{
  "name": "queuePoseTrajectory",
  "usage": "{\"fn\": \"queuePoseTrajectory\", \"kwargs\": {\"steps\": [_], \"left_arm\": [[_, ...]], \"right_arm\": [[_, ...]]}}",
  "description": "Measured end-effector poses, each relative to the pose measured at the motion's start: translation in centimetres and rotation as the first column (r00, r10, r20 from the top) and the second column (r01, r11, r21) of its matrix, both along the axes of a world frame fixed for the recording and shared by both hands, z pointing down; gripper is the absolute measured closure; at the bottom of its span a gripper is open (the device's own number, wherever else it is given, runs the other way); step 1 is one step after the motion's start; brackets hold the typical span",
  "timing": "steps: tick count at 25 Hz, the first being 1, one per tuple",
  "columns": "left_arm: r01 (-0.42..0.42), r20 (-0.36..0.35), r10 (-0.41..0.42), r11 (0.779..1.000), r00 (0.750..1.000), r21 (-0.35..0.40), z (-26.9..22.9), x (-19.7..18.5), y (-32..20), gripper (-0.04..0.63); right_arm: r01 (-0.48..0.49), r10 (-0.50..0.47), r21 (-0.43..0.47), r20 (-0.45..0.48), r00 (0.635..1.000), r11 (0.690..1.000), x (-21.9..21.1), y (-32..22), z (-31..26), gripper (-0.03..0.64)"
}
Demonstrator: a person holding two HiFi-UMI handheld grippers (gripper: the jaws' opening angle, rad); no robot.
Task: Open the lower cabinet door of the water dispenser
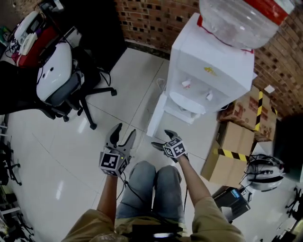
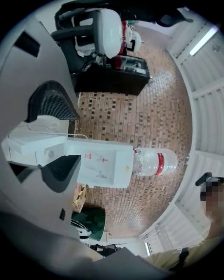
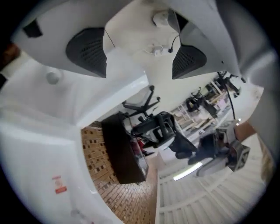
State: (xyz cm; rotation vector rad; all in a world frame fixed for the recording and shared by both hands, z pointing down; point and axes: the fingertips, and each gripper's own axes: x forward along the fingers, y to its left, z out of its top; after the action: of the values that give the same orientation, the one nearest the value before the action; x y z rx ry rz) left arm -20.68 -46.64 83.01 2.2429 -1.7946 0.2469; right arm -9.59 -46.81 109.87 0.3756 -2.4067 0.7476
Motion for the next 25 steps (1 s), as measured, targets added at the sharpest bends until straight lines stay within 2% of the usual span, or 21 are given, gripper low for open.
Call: {"fn": "queuePoseTrajectory", "kwargs": {"steps": [1,3,6,9,11,13,15,17,19,21,22,23,25], "left_arm": [[-0.023,-0.007,0.023,1.000,1.000,-0.004,-2.7,0.8,-0.3,0.364],[-0.060,-0.020,0.060,0.998,0.998,0.002,-8.1,2.0,-0.5,0.364],[-0.115,-0.014,0.115,0.993,0.993,0.026,-16.1,3.4,0.2,0.364],[-0.172,-0.034,0.174,0.984,0.984,0.049,-25.8,6.0,1.0,0.364],[-0.212,-0.055,0.217,0.974,0.975,0.084,-31.1,8.0,1.3,0.364],[-0.247,-0.067,0.256,0.961,0.964,0.121,-35.2,10.1,1.7,0.364],[-0.263,-0.048,0.274,0.952,0.961,0.157,-38.5,11.7,2.2,0.364],[-0.278,0.010,0.281,0.941,0.960,0.194,-41.2,13.0,2.9,0.365],[-0.314,0.069,0.307,0.921,0.949,0.232,-44.1,14.4,3.4,0.364],[-0.330,0.079,0.320,0.906,0.944,0.264,-46.6,15.4,3.5,0.365],[-0.321,0.069,0.314,0.905,0.947,0.279,-47.5,15.6,3.4,0.365],[-0.308,0.063,0.303,0.906,0.951,0.291,-48.1,15.6,3.4,0.365],[-0.295,0.076,0.285,0.908,0.955,0.299,-48.1,15.4,3.5,0.365]], "right_arm": [[-0.050,0.050,-0.002,-0.052,0.997,0.999,2.3,-0.4,-1.6,0.117],[-0.160,0.160,-0.010,-0.050,0.986,0.987,5.9,-0.8,-8.0,0.117],[-0.329,0.323,0.083,0.078,0.943,0.941,10.0,-1.2,-23.1,0.118],[-0.437,0.403,0.240,0.176,0.898,0.867,13.4,-0.8,-39.0,0.120],[-0.497,0.441,0.322,0.234,0.866,0.805,15.2,-0.5,-48.2,0.120],[-0.569,0.478,0.387,0.311,0.822,0.726,16.9,-0.2,-56.1,0.120],[-0.630,0.496,0.428,0.391,0.775,0.648,18.1,0.5,-62.4,0.120],[-0.669,0.499,0.473,0.446,0.743,0.574,19.0,1.8,-67.3,0.120],[-0.687,0.505,0.539,0.468,0.725,0.487,19.8,3.0,-70.9,0.120],[-0.701,0.523,0.596,0.483,0.702,0.391,20.7,3.8,-73.7,0.121],[-0.707,0.530,0.611,0.491,0.691,0.356,21.1,4.1,-74.6,0.121],[-0.711,0.534,0.618,0.496,0.684,0.336,21.2,4.4,-75.2,0.121],[-0.711,0.541,0.624,0.494,0.681,0.325,21.1,4.8,-75.5,0.129]]}}
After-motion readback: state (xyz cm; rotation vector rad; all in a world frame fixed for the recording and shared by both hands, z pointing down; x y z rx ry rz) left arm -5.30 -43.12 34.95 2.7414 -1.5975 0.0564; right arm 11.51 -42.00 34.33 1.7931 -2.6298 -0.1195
